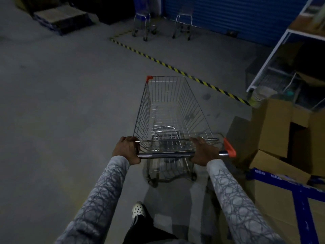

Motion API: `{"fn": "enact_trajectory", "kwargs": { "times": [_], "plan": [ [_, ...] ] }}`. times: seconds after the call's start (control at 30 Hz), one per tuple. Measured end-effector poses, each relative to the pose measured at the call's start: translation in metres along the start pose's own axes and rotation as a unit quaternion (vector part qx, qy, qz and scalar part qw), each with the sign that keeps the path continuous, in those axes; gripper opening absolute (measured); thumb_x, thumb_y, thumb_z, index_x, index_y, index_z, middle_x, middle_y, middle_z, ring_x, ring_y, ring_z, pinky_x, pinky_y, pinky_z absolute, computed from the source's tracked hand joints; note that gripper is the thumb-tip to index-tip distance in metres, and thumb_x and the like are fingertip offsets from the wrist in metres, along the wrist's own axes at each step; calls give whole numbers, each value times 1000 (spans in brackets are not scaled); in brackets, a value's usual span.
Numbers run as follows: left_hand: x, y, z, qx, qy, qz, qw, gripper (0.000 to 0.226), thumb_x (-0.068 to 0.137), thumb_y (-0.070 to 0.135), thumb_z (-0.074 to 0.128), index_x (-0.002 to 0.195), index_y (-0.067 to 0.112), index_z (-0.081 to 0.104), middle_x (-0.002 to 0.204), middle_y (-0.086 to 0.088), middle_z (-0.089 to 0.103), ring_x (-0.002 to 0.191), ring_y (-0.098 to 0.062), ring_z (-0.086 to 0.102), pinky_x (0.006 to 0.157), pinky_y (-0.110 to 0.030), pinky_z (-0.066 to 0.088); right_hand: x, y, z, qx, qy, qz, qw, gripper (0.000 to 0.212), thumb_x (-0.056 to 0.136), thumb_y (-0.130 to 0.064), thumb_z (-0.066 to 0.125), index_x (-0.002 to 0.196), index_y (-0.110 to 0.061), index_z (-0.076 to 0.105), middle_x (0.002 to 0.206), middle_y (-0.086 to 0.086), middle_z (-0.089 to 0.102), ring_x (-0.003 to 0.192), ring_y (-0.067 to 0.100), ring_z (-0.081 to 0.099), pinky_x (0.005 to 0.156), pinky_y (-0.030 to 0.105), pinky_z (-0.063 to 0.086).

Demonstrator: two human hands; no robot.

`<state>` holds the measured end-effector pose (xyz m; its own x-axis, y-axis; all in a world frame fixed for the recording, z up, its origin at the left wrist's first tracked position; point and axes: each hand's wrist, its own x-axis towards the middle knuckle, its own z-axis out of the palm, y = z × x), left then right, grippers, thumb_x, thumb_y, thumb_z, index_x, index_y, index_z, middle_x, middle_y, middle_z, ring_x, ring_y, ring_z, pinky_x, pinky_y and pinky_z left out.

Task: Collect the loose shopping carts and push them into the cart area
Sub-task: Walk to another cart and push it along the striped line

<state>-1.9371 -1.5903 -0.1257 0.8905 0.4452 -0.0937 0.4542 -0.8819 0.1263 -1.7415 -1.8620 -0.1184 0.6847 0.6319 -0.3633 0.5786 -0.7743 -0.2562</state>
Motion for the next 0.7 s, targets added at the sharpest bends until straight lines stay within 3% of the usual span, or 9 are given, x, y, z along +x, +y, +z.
{"fn": "enact_trajectory", "kwargs": {
  "times": [0.17,0.33,0.47,0.6,0.7],
  "plan": [
    [61,-78,-19,2,-12,14,1000,28,48,28,65,74,24,75,126,5,66,110,-22,61,99,-25,43,59,-59,-6,21,1,-14,1000,102,71,-64,72,156,-39,19,166,-3,18,141,29,42,113,51,36],
    [121,-141,-35,29,-50,32,998,34,54,30,67,87,26,77,142,5,56,130,-15,50,109,-23,32,115,-115,-16,26,10,17,999,104,69,-58,73,156,-42,18,166,-6,19,144,26,39,114,50,33],
    [168,-177,-45,93,-81,49,991,57,50,42,52,101,32,78,147,5,51,140,-14,39,112,-30,28,158,-150,-32,46,3,37,998,106,68,-53,77,156,-43,18,166,-8,17,144,25,38,116,50,32],
    [219,-208,-57,150,-96,67,982,63,53,45,52,110,32,76,147,4,49,139,-17,37,112,-34,26,208,-177,-47,52,-3,44,998,105,68,-50,79,155,-45,19,166,-6,18,142,27,40,115,51,32],
    [265,-231,-68,205,-116,68,969,61,62,48,57,119,33,72,155,0,38,143,-22,28,114,-38,23,256,-197,-59,57,6,41,998,102,70,-54,78,155,-42,21,164,-6,23,141,27,42,114,51,33]
  ]
}}
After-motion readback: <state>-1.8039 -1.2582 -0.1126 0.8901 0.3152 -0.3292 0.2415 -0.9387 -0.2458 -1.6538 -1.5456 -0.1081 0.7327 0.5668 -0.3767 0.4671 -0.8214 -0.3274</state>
